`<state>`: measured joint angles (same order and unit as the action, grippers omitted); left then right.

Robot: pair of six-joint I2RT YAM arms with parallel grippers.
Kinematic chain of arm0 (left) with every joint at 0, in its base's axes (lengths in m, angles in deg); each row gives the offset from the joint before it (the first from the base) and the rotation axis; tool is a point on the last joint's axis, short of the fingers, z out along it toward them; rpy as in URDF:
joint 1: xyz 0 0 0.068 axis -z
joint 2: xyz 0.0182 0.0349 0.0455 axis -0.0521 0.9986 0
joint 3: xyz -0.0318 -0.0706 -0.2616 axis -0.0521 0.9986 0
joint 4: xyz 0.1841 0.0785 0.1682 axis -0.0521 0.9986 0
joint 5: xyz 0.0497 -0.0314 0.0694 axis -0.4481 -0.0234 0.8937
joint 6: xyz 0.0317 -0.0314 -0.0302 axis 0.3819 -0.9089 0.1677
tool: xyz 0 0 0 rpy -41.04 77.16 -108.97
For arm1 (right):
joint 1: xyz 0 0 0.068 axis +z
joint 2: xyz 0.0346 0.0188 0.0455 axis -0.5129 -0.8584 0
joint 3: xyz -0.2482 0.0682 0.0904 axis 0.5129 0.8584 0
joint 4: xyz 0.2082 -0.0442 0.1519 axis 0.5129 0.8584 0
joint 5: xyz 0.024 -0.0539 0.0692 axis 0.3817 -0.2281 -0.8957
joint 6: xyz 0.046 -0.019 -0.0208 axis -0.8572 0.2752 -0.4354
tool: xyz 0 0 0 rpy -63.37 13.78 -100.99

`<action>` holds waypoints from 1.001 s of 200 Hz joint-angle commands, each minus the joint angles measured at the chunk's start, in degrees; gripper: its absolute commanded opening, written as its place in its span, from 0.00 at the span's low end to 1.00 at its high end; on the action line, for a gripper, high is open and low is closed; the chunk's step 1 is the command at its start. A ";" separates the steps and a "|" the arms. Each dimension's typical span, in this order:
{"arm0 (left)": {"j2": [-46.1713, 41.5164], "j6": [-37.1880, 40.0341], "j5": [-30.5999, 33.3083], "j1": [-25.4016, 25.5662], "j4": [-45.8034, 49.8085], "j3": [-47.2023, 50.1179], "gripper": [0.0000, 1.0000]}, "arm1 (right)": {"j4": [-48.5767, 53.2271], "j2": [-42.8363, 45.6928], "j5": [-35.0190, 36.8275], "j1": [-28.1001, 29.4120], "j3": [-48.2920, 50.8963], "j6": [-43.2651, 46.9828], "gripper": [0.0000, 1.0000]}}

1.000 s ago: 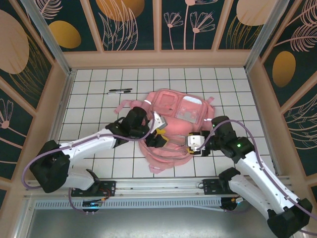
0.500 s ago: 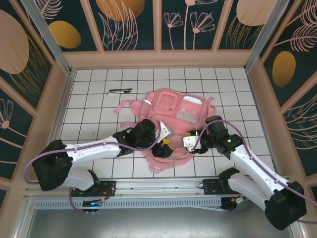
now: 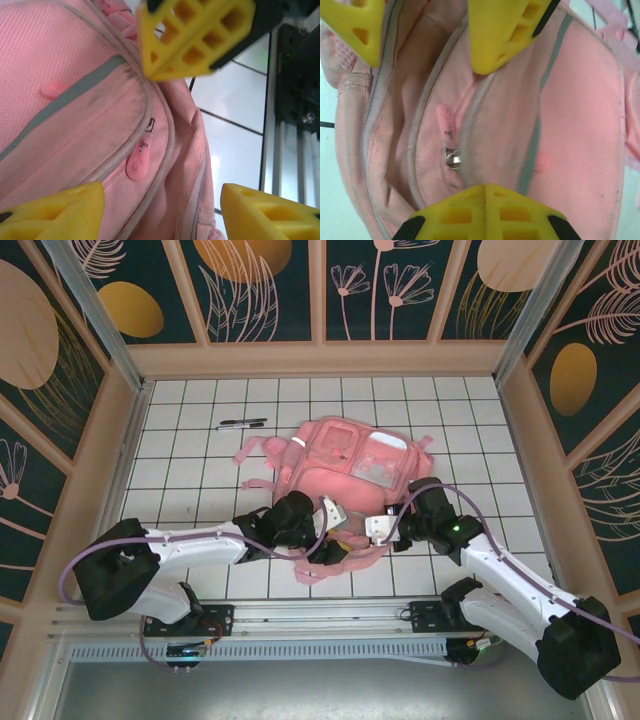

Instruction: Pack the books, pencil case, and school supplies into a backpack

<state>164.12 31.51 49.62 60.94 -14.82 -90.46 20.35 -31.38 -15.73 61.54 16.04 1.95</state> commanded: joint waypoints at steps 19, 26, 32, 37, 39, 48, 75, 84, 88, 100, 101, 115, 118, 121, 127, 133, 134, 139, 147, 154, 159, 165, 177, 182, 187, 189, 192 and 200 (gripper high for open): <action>-2.04 4.09 7.69 0.44 -5.62 2.76 0.65 | -4.40 -0.64 -6.37 0.35 -1.56 -3.63 0.00; -2.11 4.53 8.74 0.46 -6.28 2.89 0.65 | -3.73 -1.00 -6.96 0.35 -2.09 -3.79 0.00; -2.16 5.23 9.02 0.49 -6.46 2.92 0.64 | -2.44 -1.46 -6.74 0.35 -2.64 -3.25 0.00; -2.20 5.84 9.03 0.43 -6.62 2.90 0.64 | -0.94 -1.82 -6.10 0.35 -3.16 -2.29 0.01; -2.21 6.04 9.03 0.48 -6.65 2.95 0.63 | -0.36 -1.96 -5.76 0.35 -3.36 -1.83 0.04; -2.58 6.69 8.37 0.44 -6.82 3.29 0.63 | 1.68 -2.11 -3.56 0.33 -3.54 0.28 0.29; -4.03 7.76 6.05 0.45 -7.80 5.31 0.62 | 4.41 -3.46 4.66 0.35 -2.04 6.99 0.81; -4.46 7.76 5.97 0.49 -8.03 5.89 0.62 | 2.17 -3.90 6.17 0.35 -1.09 7.30 0.81; -4.50 7.84 5.86 0.45 -8.22 6.05 0.62 | 1.05 -4.19 6.50 0.35 -0.71 7.23 0.81; -4.59 7.63 5.69 0.40 -8.71 6.44 0.62 | -2.25 -5.63 7.72 1.32 -0.12 6.19 0.80; -4.63 7.66 5.67 0.44 -8.71 6.49 0.62 | -2.52 -5.73 7.88 1.45 -0.06 6.16 0.80; -4.18 7.47 5.39 0.43 -9.43 6.56 0.62 | -6.86 -7.15 10.20 2.31 0.59 5.26 0.75; -4.09 7.49 5.28 0.46 -9.52 6.48 0.62 | -8.04 -7.28 10.53 2.36 0.74 4.62 0.73; -3.99 7.45 5.18 0.41 -9.62 6.37 0.62 | -8.84 -7.49 10.66 2.39 0.74 3.92 0.71; -3.77 7.42 5.10 0.45 -9.62 6.28 0.62 | -9.70 -7.83 10.51 2.39 0.49 3.00 0.64; -3.65 7.34 5.08 0.43 -9.59 6.09 0.62 | -9.37 -8.46 10.21 2.38 -0.06 2.90 0.59; -3.68 7.30 5.03 0.46 -9.60 6.10 0.62 | -9.20 -8.59 10.18 2.42 -0.16 2.89 0.58; -3.62 7.30 5.07 0.42 -9.71 6.10 0.62 | -8.80 -9.02 10.14 2.72 -0.49 2.97 0.56; -3.75 7.25 4.98 0.47 -9.88 6.10 0.62 | -9.44 -9.46 10.68 3.44 -0.21 2.90 0.56; -3.88 7.32 4.89 0.47 -10.01 6.19 0.62 | -10.49 -9.60 11.27 4.17 0.48 2.89 0.59; -3.96 7.28 4.86 0.48 -10.13 6.27 0.62 | -11.33 -9.66 11.80 4.45 1.04 2.85 0.60; -3.98 7.29 4.94 0.48 -10.29 6.44 0.62 | -12.40 -9.74 12.07 4.79 1.66 2.50 0.59; -3.98 7.29 5.23 0.45 -10.67 6.95 0.62 | -14.15 -9.66 11.56 5.12 2.51 1.30 0.44; -3.95 7.38 5.25 0.49 -10.83 7.18 0.62 | -14.53 -9.27 10.91 5.20 2.71 0.61 0.34; -3.89 7.36 5.40 0.43 -11.07 7.47 0.63 | -14.73 -8.93 9.91 5.22 2.51 -0.19 0.25; -3.89 7.39 5.47 0.46 -11.26 7.61 0.63 | -14.68 -8.66 9.47 5.26 2.41 -0.52 0.22; -3.88 7.35 5.55 0.44 -11.46 7.86 0.63 | -14.68 -8.43 8.76 5.26 2.22 -1.33 0.17; -3.97 7.52 5.80 0.42 -12.08 8.45 0.63 | -14.22 -7.75 6.30 4.92 1.49 -3.15 0.09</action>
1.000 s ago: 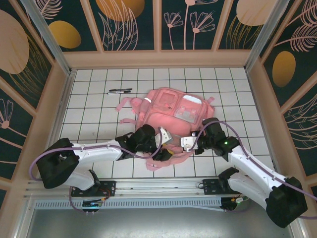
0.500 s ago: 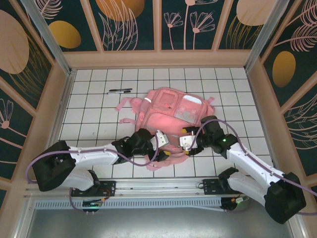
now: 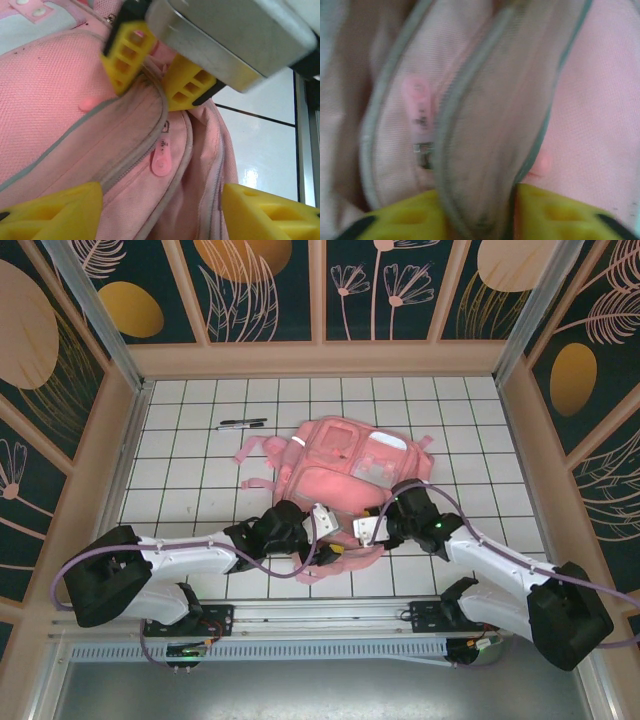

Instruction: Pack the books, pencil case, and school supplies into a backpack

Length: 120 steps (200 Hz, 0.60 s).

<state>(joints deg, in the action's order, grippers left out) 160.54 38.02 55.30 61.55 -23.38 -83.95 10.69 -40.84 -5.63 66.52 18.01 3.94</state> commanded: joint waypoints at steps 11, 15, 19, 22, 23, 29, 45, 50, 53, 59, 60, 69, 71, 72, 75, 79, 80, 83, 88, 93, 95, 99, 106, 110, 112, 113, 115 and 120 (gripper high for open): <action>-0.56 1.79 0.69 -0.14 -4.41 2.61 0.64 | -2.94 2.61 -8.07 -0.65 -1.62 -6.81 0.01; -0.65 2.38 1.12 -0.13 -4.70 2.66 0.65 | -2.67 2.88 -9.33 -0.68 -1.90 -7.36 0.00; -0.69 3.22 1.48 -0.15 -4.77 2.62 0.65 | -2.47 3.01 -10.31 -0.77 -2.11 -8.01 0.00; -0.67 3.85 1.76 -0.16 -4.69 2.52 0.65 | -2.45 3.15 -11.04 -0.80 -2.28 -8.51 0.00; -0.66 4.10 1.85 -0.18 -4.67 2.46 0.65 | -2.45 3.18 -11.25 -0.83 -2.35 -8.64 0.00; -0.50 5.34 2.46 -0.17 -4.27 1.87 0.66 | -2.33 3.29 -12.55 -0.84 -2.56 -9.45 0.00; 0.15 7.25 4.00 -0.13 -2.39 -0.68 0.65 | -2.87 3.05 -14.97 -0.75 -3.20 -11.97 0.00; 0.36 7.64 3.77 -0.16 -2.05 -1.29 0.65 | -3.25 2.88 -15.51 -0.72 -3.44 -12.92 0.00; 0.44 7.73 3.48 -0.19 -1.89 -1.63 0.65 | -3.57 2.78 -15.78 -0.68 -3.58 -13.58 0.00; 0.64 7.48 2.93 -0.18 -2.05 -2.21 0.64 | -4.29 2.58 -16.29 -0.68 -3.87 -14.81 0.00; 0.70 7.36 2.83 -0.15 -2.08 -2.28 0.64 | -4.38 2.54 -16.34 -0.68 -3.93 -15.13 0.00; 1.01 6.23 1.97 -0.20 -2.76 -2.71 0.62 | -5.43 2.05 -16.93 -0.58 -4.69 -18.04 0.00; 1.04 5.80 1.80 -0.18 -2.99 -2.70 0.62 | -5.57 1.93 -17.09 -0.52 -4.91 -18.73 0.00; 1.07 5.64 1.69 -0.15 -3.08 -2.74 0.61 | -5.59 1.86 -17.18 -0.51 -5.02 -19.07 0.00; 1.09 5.03 1.49 -0.12 -3.40 -2.78 0.60 | -5.68 1.66 -17.44 -0.58 -5.37 -19.72 0.00; 1.22 4.24 1.07 -0.17 -3.82 -2.77 0.58 | -5.71 1.44 -17.87 -0.57 -5.81 -20.74 0.00; 1.25 4.07 0.98 -0.15 -3.97 -2.78 0.57 | -5.71 1.40 -17.96 -0.49 -5.91 -20.86 0.00; 1.20 3.43 0.83 -0.18 -4.27 -2.74 0.56 | -5.70 1.18 -18.23 -0.52 -6.24 -21.48 0.00; 1.20 2.47 0.53 -0.17 -4.85 -2.67 0.53 | -5.62 0.88 -18.67 -0.51 -6.86 -22.65 0.00; 1.23 1.58 0.46 -0.15 -5.21 -2.46 0.51 | -5.73 0.49 -19.02 -0.43 -7.43 -24.08 0.00; 1.25 1.21 0.45 -0.19 -5.32 -2.39 0.50 | -5.78 0.37 -19.15 -0.35 -7.71 -24.77 0.00; 1.20 0.66 0.58 -0.15 -5.55 -2.28 0.49 | -6.00 0.10 -19.42 -0.41 -8.03 -26.01 0.00; 1.20 -0.50 1.16 -0.15 -6.02 -2.02 0.48 | -6.14 -0.26 -19.80 -0.16 -8.57 -27.62 0.00; 1.15 -0.94 1.38 -0.13 -6.14 -1.86 0.48 | -6.23 -0.46 -19.89 0.09 -8.81 -28.36 0.00; 1.07 -1.18 1.47 -0.10 -6.26 -1.76 0.48 | -6.34 -0.50 -19.83 0.24 -8.87 -28.63 0.00; 1.05 -1.27 1.49 -0.07 -6.29 -1.75 0.48 | -6.38 -0.58 -19.78 0.35 -8.89 -28.80 0.00; 0.98 -1.43 1.50 -0.11 -6.36 -1.67 0.48 | -6.51 -0.62 -19.69 0.50 -8.97 -29.16 0.00; 0.82 -2.02 1.59 -0.12 -6.61 -1.51 0.48 | -6.85 -0.79 -19.16 0.98 -8.99 -29.86 0.00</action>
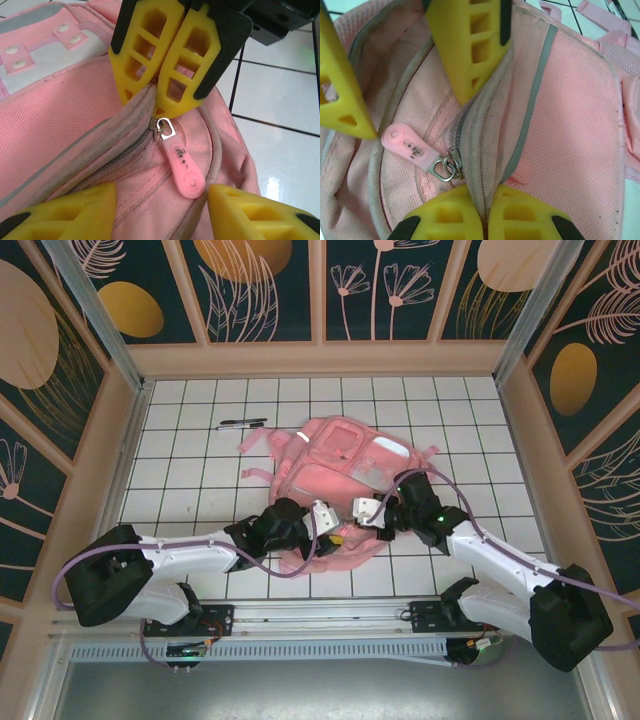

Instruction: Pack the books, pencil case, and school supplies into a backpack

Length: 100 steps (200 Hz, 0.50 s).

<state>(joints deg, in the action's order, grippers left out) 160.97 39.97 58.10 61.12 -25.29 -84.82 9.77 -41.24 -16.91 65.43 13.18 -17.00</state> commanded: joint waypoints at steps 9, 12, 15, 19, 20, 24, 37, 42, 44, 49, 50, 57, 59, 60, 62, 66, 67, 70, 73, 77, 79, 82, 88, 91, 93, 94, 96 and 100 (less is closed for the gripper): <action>0.04 -4.91 -1.56 0.41 -5.13 -0.42 0.49 | -6.82 -0.57 -6.70 2.80 -4.10 -10.50 0.00; -0.19 -5.19 -1.93 0.33 -5.16 -0.41 0.49 | -7.03 -0.63 -6.43 3.01 -4.11 -10.94 0.00; -0.36 -5.48 -2.38 0.34 -5.20 -0.41 0.49 | -7.33 -0.76 -6.16 3.11 -4.15 -11.62 0.00; -0.74 -5.83 -2.83 0.33 -5.24 -0.41 0.49 | -7.53 -0.99 -5.81 3.21 -4.18 -12.50 0.00; -0.74 -5.97 -2.94 0.32 -5.23 -0.37 0.50 | -7.65 -1.07 -5.72 3.22 -4.26 -12.73 0.00; -1.10 -6.23 -3.23 0.53 -5.21 -0.38 0.50 | -7.87 -1.28 -5.37 3.21 -4.46 -13.67 0.00; -2.80 -7.37 -2.63 0.58 -5.31 -0.07 0.51 | -8.56 -1.98 -4.02 3.28 -4.89 -16.49 0.00; -3.46 -7.81 -1.89 0.58 -5.17 0.09 0.51 | -8.71 -2.19 -3.44 3.30 -5.16 -17.59 0.00; -3.59 -7.87 -1.57 0.58 -5.05 0.06 0.51 | -8.80 -2.33 -3.20 3.29 -5.25 -18.12 0.00; -3.95 -8.07 -0.86 0.58 -4.66 -0.02 0.51 | -8.98 -2.67 -2.87 3.44 -5.53 -19.25 0.00; -4.06 -8.11 -0.73 0.58 -4.63 0.00 0.50 | -9.00 -2.65 -2.80 3.47 -5.60 -19.49 0.00; -4.17 -8.15 0.11 0.57 -4.03 -0.13 0.50 | -9.24 -2.89 -2.60 3.68 -5.90 -20.92 0.00; -4.17 -8.15 0.29 0.58 -3.78 -0.17 0.50 | -9.33 -2.94 -2.46 3.78 -5.96 -21.41 0.00; -4.12 -8.15 0.38 0.58 -3.70 -0.20 0.50 | -9.52 -2.97 -2.38 3.81 -5.99 -21.67 0.00; -4.04 -8.15 0.55 0.56 -3.58 -0.34 0.50 | -9.71 -2.99 -2.20 4.01 -6.01 -22.19 0.00; -3.81 -8.24 0.82 0.58 -3.32 -0.45 0.50 | -10.21 -3.05 -1.65 4.34 -6.08 -23.31 0.00; -3.77 -8.33 0.86 0.58 -3.26 -0.48 0.49 | -10.36 -3.07 -1.58 4.44 -6.09 -23.63 0.00; -3.42 -8.40 1.05 0.58 -3.10 -0.58 0.49 | -10.83 -3.08 -1.25 4.65 -6.17 -24.37 0.00; -3.17 -8.49 1.14 0.58 -3.06 -0.72 0.49 | -11.22 -3.13 -1.12 4.96 -6.19 -25.13 0.00; -2.70 -8.73 1.20 0.58 -2.94 -0.88 0.48 | -11.71 -3.18 -0.95 5.34 -6.23 -26.29 0.00; -2.44 -8.76 1.22 0.58 -2.86 -0.97 0.47 | -11.97 -3.17 -0.79 5.58 -6.27 -26.84 0.00; -2.15 -8.87 1.37 0.60 -2.84 -1.09 0.46 | -12.23 -3.26 -0.66 5.92 -6.37 -27.50 0.00; -1.58 -9.19 1.91 0.63 -2.65 -1.37 0.42 | -12.71 -3.46 -0.31 6.60 -6.53 -28.60 0.00; -1.31 -9.37 2.26 0.64 -2.53 -1.45 0.41 | -12.75 -3.55 -0.21 6.90 -6.54 -28.94 0.00; -1.10 -9.44 2.63 0.60 -2.50 -1.51 0.39 | -12.82 -3.66 -0.26 7.04 -6.54 -29.02 0.00; -1.09 -9.50 2.78 0.63 -2.45 -1.58 0.39 | -12.76 -3.69 -0.31 7.16 -6.54 -29.03 0.00; -0.96 -9.52 3.02 0.60 -2.30 -1.61 0.37 | -12.78 -3.69 -0.39 7.33 -6.59 -29.04 0.00; -0.87 -9.60 3.84 0.61 -2.12 -1.64 0.33 | -12.71 -3.70 -0.51 7.66 -6.55 -28.82 0.00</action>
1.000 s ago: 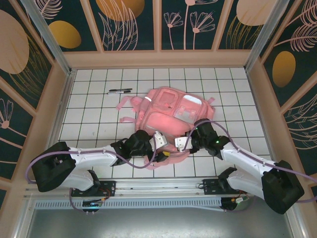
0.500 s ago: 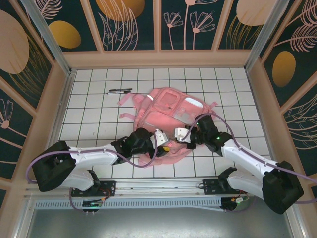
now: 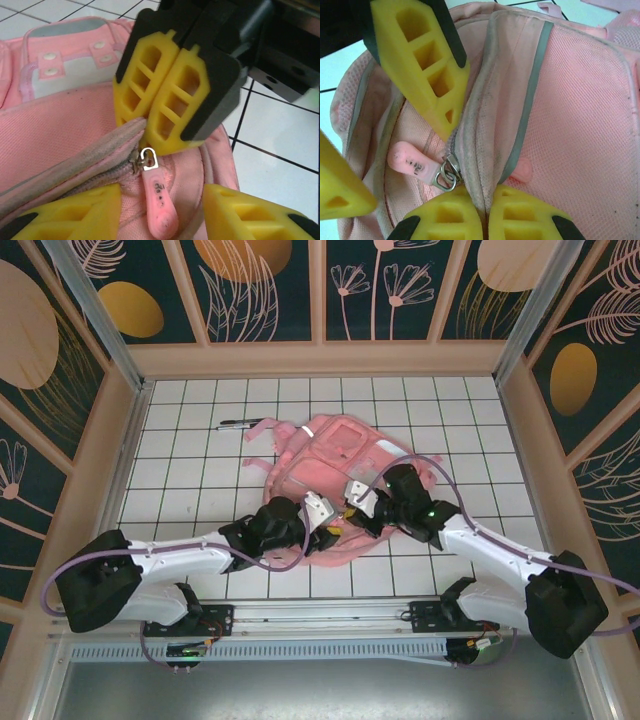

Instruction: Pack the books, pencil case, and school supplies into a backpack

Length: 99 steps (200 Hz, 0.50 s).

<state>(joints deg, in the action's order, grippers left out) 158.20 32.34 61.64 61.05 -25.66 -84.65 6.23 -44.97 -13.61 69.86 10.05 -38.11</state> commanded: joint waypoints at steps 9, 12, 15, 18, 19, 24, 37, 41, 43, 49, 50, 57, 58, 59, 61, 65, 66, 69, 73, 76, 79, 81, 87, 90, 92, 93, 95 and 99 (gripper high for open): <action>1.76 -2.15 2.26 0.69 -1.41 -1.74 0.26 | -9.08 0.11 -3.38 3.69 -3.08 -7.38 0.00; 1.59 -1.99 2.71 0.71 -1.28 -1.73 0.25 | -9.07 0.14 -3.25 3.69 -2.90 -7.26 0.00; 1.33 -1.95 3.13 0.66 -1.01 -1.78 0.24 | -8.95 0.26 -3.23 3.66 -2.81 -6.95 0.00; 1.13 -1.90 3.62 0.68 -0.83 -1.66 0.23 | -8.71 0.27 -3.16 3.63 -2.68 -6.43 0.00; 1.01 -1.87 3.70 0.71 -0.72 -1.65 0.22 | -8.67 0.28 -3.14 3.63 -2.65 -6.26 0.00; 0.53 -1.60 4.41 0.69 -0.12 -1.60 0.21 | -8.05 0.43 -3.11 3.64 -2.46 -5.24 0.00; -1.17 0.84 2.15 0.73 1.57 -1.52 0.20 | -5.81 0.63 -2.36 3.71 -2.40 -2.23 0.00; -1.72 1.26 1.47 0.73 1.85 -1.35 0.20 | -4.75 0.64 -2.22 3.63 -2.57 -1.03 0.00; -1.95 1.42 1.31 0.67 1.97 -1.31 0.19 | -4.10 0.70 -2.14 3.62 -2.61 -0.25 0.00; -2.69 1.67 0.69 0.70 2.24 -1.06 0.17 | -2.73 0.71 -1.72 3.54 -2.79 1.70 0.00; -2.79 1.76 0.61 0.67 2.26 -1.00 0.16 | -2.56 0.73 -1.63 3.49 -2.84 1.85 0.00; -3.51 2.50 -0.90 0.69 2.71 -0.78 0.12 | -0.83 0.86 -1.31 3.30 -2.90 4.54 0.00; -3.59 2.57 -1.07 0.72 2.80 -0.73 0.11 | -0.60 0.85 -1.30 3.20 -2.90 4.90 0.00; -3.68 2.69 -1.24 0.73 2.85 -0.70 0.11 | -0.35 0.84 -1.25 3.19 -2.89 5.25 0.00; -3.83 2.79 -1.72 0.73 3.01 -0.68 0.10 | 0.03 0.88 -1.21 3.03 -2.89 6.06 0.00; -4.07 3.04 -2.61 0.66 3.41 -0.67 0.08 | 0.99 0.93 -1.07 2.75 -2.90 7.23 0.00; -4.10 3.06 -2.80 0.70 3.41 -0.67 0.07 | 1.23 0.92 -0.96 2.70 -2.90 7.56 0.00; -4.23 3.17 -3.34 0.70 3.76 -0.68 0.05 | 1.94 0.92 -0.84 2.48 -2.82 8.90 0.00; -4.29 3.26 -4.10 0.69 4.28 -0.85 0.01 | 2.84 1.06 -0.77 2.13 -2.73 10.54 0.00; -4.29 3.40 -4.79 0.65 4.77 -0.91 0.00 | 3.58 1.11 -0.76 1.79 -2.67 11.72 0.00; -4.29 3.66 -5.48 0.59 5.19 -0.94 0.00 | 4.10 1.10 -0.61 1.55 -2.55 12.79 0.00; -4.29 3.75 -6.12 0.63 5.47 -0.94 0.00 | 4.46 1.16 -0.52 1.28 -2.43 13.53 0.00; -4.22 4.26 -7.83 0.63 6.15 -0.97 0.00 | 5.40 1.27 -0.28 0.49 -2.14 15.37 0.00; -4.20 4.28 -8.45 0.54 6.53 -0.94 0.00 | 5.87 1.27 -0.20 0.08 -1.99 16.41 0.00; -4.16 4.37 -8.92 0.55 6.61 -0.88 0.00 | 6.11 1.27 -0.22 -0.19 -1.90 16.98 0.00; -4.14 4.34 -9.17 0.51 6.73 -0.82 0.00 | 6.17 1.27 -0.23 -0.35 -1.82 17.36 0.00; -4.12 4.38 -9.59 0.46 6.80 -0.71 0.00 | 6.45 1.34 -0.19 -0.43 -1.66 17.97 0.00; -4.11 4.32 -10.54 0.26 6.88 -0.47 0.00 | 6.79 1.44 0.07 -0.84 -1.39 18.99 0.00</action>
<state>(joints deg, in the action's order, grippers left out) 155.16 34.72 60.81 61.05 -20.76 -84.65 9.35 -44.84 -12.19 71.13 9.53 -28.91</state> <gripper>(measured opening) 0.018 0.053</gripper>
